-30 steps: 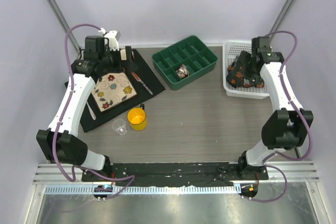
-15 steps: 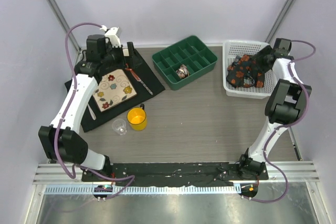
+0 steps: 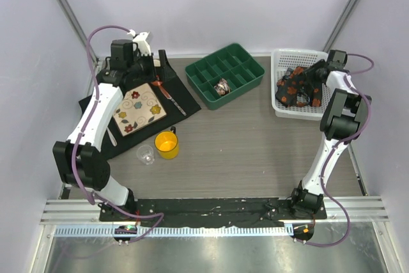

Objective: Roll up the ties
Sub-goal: Pick up the tie from the bin.

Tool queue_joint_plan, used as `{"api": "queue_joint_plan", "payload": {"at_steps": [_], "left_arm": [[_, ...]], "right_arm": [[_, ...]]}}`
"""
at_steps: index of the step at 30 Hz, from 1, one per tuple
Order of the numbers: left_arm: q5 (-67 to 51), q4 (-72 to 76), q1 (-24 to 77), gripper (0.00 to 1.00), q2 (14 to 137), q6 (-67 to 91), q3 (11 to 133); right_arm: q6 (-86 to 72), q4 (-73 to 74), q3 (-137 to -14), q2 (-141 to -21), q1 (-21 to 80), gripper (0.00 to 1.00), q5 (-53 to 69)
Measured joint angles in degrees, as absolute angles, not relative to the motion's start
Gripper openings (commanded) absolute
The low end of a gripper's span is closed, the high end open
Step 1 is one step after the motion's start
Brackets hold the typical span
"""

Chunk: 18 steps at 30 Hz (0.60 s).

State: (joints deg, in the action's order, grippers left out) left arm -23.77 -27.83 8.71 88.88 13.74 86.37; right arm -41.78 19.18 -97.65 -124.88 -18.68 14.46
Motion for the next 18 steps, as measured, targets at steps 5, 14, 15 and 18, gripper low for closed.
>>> {"api": "queue_joint_plan", "payload": {"at_steps": [5,14,15,18], "left_arm": [[-24.1,-27.44,8.71,1.0,90.35,14.39,87.09],[-25.34,-27.24,8.71,1.0,91.44,14.59,87.37],[-25.41,-27.27,8.71,1.0,91.53,14.59,87.55],[-25.96,-27.18,8.71,1.0,91.81,14.59,88.18]], "right_arm": [[-41.6,18.85,-100.31,-127.22,-18.68,0.52,14.41],[-37.43,21.98,-102.0,-128.66,-18.09,0.54,11.51],[-36.91,22.46,-102.41,-128.66,-18.04,0.52,11.14],[-35.73,22.37,-102.89,-128.66,-17.72,0.47,10.83]]}}
